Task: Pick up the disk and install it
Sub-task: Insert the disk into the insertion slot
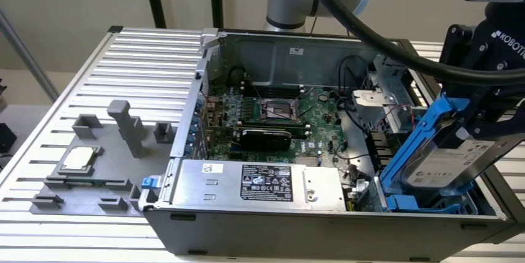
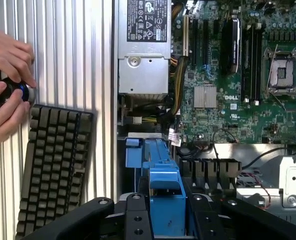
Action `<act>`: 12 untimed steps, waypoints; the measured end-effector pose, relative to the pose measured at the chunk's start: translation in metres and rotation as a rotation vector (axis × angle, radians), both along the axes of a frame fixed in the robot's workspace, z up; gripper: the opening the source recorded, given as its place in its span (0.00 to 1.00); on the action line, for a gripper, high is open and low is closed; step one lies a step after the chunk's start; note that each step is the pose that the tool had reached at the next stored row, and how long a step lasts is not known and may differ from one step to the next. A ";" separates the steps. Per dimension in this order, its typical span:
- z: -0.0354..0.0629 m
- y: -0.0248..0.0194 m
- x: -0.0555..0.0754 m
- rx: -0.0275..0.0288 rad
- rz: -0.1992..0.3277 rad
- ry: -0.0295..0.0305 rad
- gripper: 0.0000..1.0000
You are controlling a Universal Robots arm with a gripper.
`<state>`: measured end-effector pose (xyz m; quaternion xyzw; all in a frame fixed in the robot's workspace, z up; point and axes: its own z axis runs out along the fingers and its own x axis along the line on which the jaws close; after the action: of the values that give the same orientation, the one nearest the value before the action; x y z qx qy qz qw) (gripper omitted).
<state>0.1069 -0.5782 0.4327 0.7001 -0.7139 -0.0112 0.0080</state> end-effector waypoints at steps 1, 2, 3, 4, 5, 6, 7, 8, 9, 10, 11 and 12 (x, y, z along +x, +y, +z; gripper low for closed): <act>-0.0008 0.0000 0.000 0.0000 0.000 0.0000 0.00; -0.0017 0.0001 0.000 0.0000 0.000 0.0000 0.00; -0.0025 0.0001 0.000 0.0000 0.000 0.0000 0.00; -0.0035 0.0002 0.000 0.0000 0.000 0.0000 0.00; -0.0045 0.0002 0.000 0.0001 0.000 0.0000 0.00; -0.0057 0.0003 0.000 0.0000 0.000 0.0000 0.00; -0.0069 0.0004 0.000 0.0000 0.000 0.0000 0.00; -0.0083 0.0004 0.000 -0.0001 0.000 0.0000 0.00; -0.0098 0.0005 0.000 0.0000 0.000 0.0000 0.00; -0.0114 0.0006 0.000 0.0001 0.000 0.0000 0.00; -0.0132 0.0008 0.000 0.0001 0.000 0.0000 0.00; -0.0147 0.0009 0.000 -0.0001 0.000 0.0000 0.00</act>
<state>0.1070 -0.5774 0.4180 0.7001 -0.7139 -0.0112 0.0080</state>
